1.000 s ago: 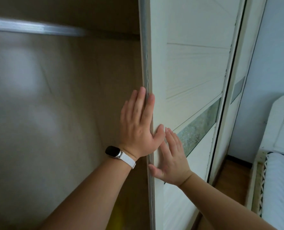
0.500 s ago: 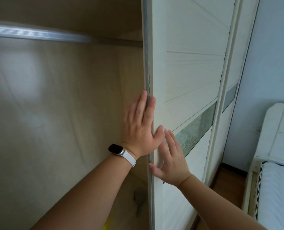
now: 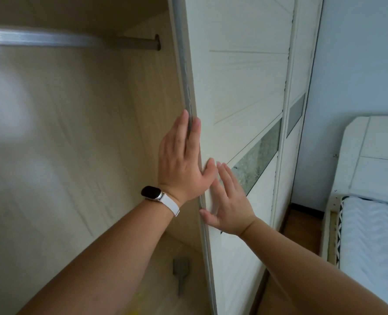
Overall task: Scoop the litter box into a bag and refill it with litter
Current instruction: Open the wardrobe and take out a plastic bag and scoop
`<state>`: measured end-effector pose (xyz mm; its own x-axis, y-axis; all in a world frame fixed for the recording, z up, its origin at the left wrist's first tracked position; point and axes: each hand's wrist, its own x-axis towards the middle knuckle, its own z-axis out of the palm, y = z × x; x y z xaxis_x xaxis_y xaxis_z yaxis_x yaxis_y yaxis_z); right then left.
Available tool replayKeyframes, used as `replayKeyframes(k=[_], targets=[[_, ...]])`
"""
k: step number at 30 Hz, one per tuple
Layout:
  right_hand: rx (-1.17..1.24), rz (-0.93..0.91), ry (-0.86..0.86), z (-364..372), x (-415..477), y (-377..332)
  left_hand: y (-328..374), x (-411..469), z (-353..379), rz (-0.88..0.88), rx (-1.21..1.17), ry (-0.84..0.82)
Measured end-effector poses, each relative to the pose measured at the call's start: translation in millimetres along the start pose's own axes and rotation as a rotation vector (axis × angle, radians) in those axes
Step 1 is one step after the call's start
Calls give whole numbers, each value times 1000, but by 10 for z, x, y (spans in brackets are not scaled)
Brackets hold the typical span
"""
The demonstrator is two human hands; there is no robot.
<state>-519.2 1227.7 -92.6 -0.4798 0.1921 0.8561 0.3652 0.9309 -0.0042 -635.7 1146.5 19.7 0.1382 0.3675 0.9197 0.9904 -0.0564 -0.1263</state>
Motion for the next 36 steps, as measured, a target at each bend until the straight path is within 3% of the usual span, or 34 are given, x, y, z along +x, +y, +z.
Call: replayKeyframes(k=[10,15,22,28,36], targets=[[-75,142,-144,-199,-102,-200,-19,-70,-227,-19,-26,-135],[-145,237,-102,-366,-188,-454,-237,-402,-486,-3,-59,-238],[-199,82,-119,-513,-368,-978,-709,-1297,-912,-108,-33,-459],[-186,32,-437,-274,-395,-1522,-1048,-2269,-1314,-250,27,-686],[-138,128,-846,493,-521,-1944,-1455,-3480,-1784,-493,86,-968]])
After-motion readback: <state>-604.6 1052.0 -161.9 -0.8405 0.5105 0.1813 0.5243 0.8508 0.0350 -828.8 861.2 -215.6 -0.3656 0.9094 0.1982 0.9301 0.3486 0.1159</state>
